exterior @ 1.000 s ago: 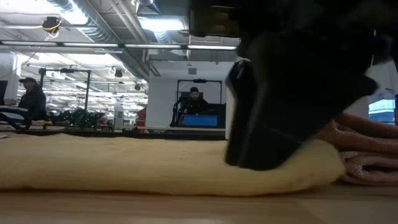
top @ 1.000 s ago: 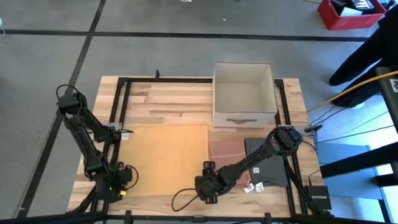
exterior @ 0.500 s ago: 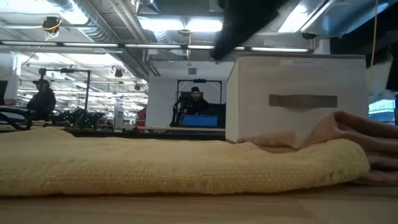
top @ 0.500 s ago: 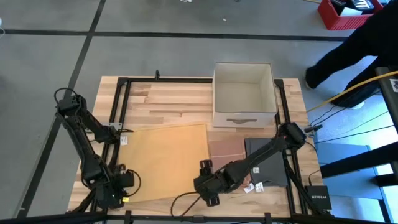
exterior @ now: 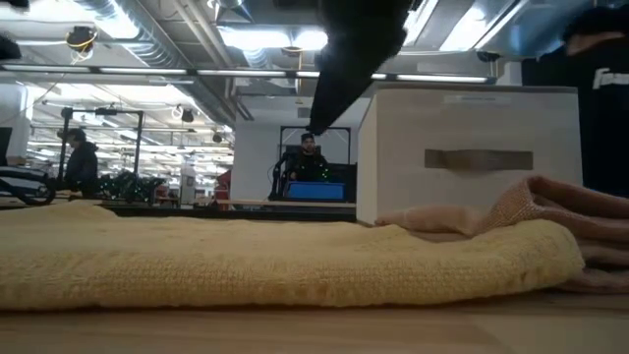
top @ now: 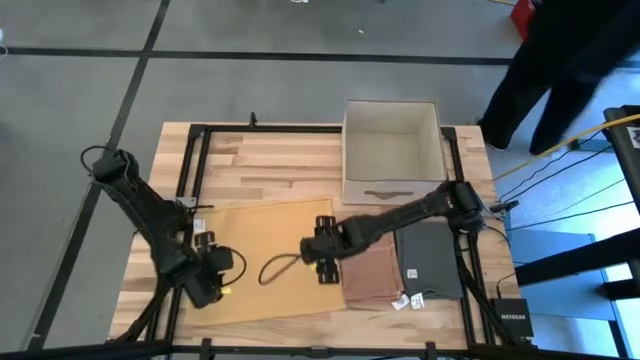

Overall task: Fold towel
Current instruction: Fold the yellow towel

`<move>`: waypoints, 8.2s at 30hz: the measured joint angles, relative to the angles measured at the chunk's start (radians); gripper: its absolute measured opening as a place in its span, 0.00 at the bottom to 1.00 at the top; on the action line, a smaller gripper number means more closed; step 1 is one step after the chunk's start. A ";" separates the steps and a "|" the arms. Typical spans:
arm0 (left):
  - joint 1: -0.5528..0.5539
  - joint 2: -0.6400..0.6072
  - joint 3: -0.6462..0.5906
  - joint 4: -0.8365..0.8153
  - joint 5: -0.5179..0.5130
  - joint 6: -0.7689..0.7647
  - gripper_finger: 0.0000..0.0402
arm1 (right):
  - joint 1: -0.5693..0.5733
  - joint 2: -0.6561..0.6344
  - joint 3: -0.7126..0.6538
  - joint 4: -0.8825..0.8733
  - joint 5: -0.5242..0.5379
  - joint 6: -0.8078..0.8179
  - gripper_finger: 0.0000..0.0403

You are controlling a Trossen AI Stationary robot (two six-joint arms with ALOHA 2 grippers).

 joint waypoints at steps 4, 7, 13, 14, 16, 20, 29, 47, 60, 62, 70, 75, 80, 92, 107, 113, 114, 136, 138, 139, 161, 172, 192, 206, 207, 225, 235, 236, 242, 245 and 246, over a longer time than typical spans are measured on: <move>0.065 0.000 -0.056 0.036 0.126 0.055 0.59 | -0.045 0.000 -0.064 0.038 -0.047 -0.092 0.73; 0.097 0.000 -0.076 0.029 0.191 0.112 0.63 | -0.069 0.000 -0.145 0.096 -0.068 -0.158 0.73; 0.110 -0.095 -0.158 0.024 0.263 0.198 0.63 | -0.111 0.000 -0.266 0.204 -0.153 -0.158 0.71; 0.104 -0.128 -0.189 0.023 0.264 0.184 0.62 | -0.114 0.000 -0.281 0.206 -0.154 -0.154 0.71; 0.083 -0.197 -0.244 0.051 0.261 0.154 0.61 | -0.111 0.000 -0.295 0.209 -0.154 -0.147 0.71; 0.054 -0.291 -0.352 0.126 0.242 0.127 0.59 | -0.108 -0.001 -0.305 0.253 -0.155 -0.124 0.71; 0.038 -0.272 -0.461 0.228 0.245 0.073 0.57 | -0.109 -0.001 -0.309 0.245 -0.155 -0.071 0.71; 0.031 -0.253 -0.490 0.277 0.238 0.046 0.56 | -0.103 -0.001 -0.218 0.133 -0.118 -0.118 0.71; 0.031 -0.252 -0.491 0.278 0.238 0.044 0.56 | -0.131 0.101 -0.219 0.191 -0.137 -0.187 0.71; 0.031 -0.252 -0.491 0.278 0.239 0.045 0.56 | -0.132 0.108 -0.218 0.181 -0.136 -0.183 0.69; 0.031 -0.251 -0.491 0.278 0.249 0.037 0.33 | -0.135 0.111 -0.220 0.160 -0.125 -0.176 0.39; 0.031 -0.250 -0.492 0.282 0.260 0.038 0.10 | -0.136 0.112 -0.221 0.157 -0.110 -0.179 0.16; 0.031 -0.250 -0.492 0.280 0.258 0.040 0.03 | -0.136 0.112 -0.221 0.156 -0.109 -0.177 0.03; 0.030 -0.250 -0.493 0.304 0.247 0.052 0.30 | -0.137 0.102 -0.221 0.163 -0.086 -0.159 0.37; 0.010 -0.317 -0.395 0.248 0.176 -0.017 0.51 | -0.142 -0.005 -0.132 0.123 -0.103 -0.242 0.70; -0.038 -0.306 -0.451 0.282 0.127 -0.072 0.51 | -0.165 0.015 -0.213 0.216 -0.120 -0.236 0.65; -0.045 -0.305 -0.467 0.290 0.123 -0.084 0.51 | -0.170 0.016 -0.226 0.228 -0.126 -0.233 0.64; -0.125 -0.311 -0.543 0.331 0.060 -0.255 0.53 | -0.169 0.026 -0.266 0.191 -0.180 -0.156 0.79; -0.125 -0.311 -0.535 0.333 0.061 -0.239 0.55 | -0.169 0.026 -0.233 0.179 -0.180 -0.156 0.80; -0.124 -0.316 -0.525 0.331 0.065 -0.229 0.56 | -0.169 0.025 -0.215 0.171 -0.180 -0.156 0.81; -0.125 -0.278 -0.509 0.336 0.073 -0.169 0.46 | -0.168 0.027 -0.172 0.171 -0.139 -0.222 0.79; -0.125 -0.277 -0.510 0.319 0.071 -0.174 0.38 | -0.169 0.027 -0.237 0.200 -0.128 -0.234 0.74; -0.125 -0.277 -0.511 0.314 0.096 -0.174 0.28 | -0.168 0.112 -0.228 0.137 -0.143 -0.228 0.32; -0.125 -0.275 -0.486 0.278 0.102 -0.166 0.01 | -0.140 0.081 -0.232 0.125 -0.067 -0.188 0.02; -0.125 -0.273 -0.478 0.272 0.093 -0.159 0.01 | -0.136 0.073 -0.234 0.126 -0.061 -0.183 0.02; -0.126 -0.275 -0.471 0.262 0.060 -0.155 0.00 | -0.127 0.053 -0.180 0.037 -0.405 -0.121 0.60; -0.126 -0.275 -0.471 0.263 0.056 -0.168 0.00 | -0.142 0.057 -0.068 0.043 -0.100 -0.110 0.82; -0.126 -0.275 -0.471 0.263 0.056 -0.170 0.01 | -0.142 0.059 -0.080 0.053 -0.090 -0.101 0.82; -0.126 -0.276 -0.470 0.263 0.055 -0.167 0.01 | -0.117 0.068 -0.182 0.160 -0.120 -0.052 0.78; -0.126 -0.276 -0.476 0.268 0.053 -0.177 0.01 | -0.100 0.068 -0.219 0.166 -0.113 -0.052 0.77; -0.126 -0.276 -0.480 0.269 0.051 -0.186 0.01 | -0.100 0.065 -0.225 0.160 -0.104 -0.053 0.77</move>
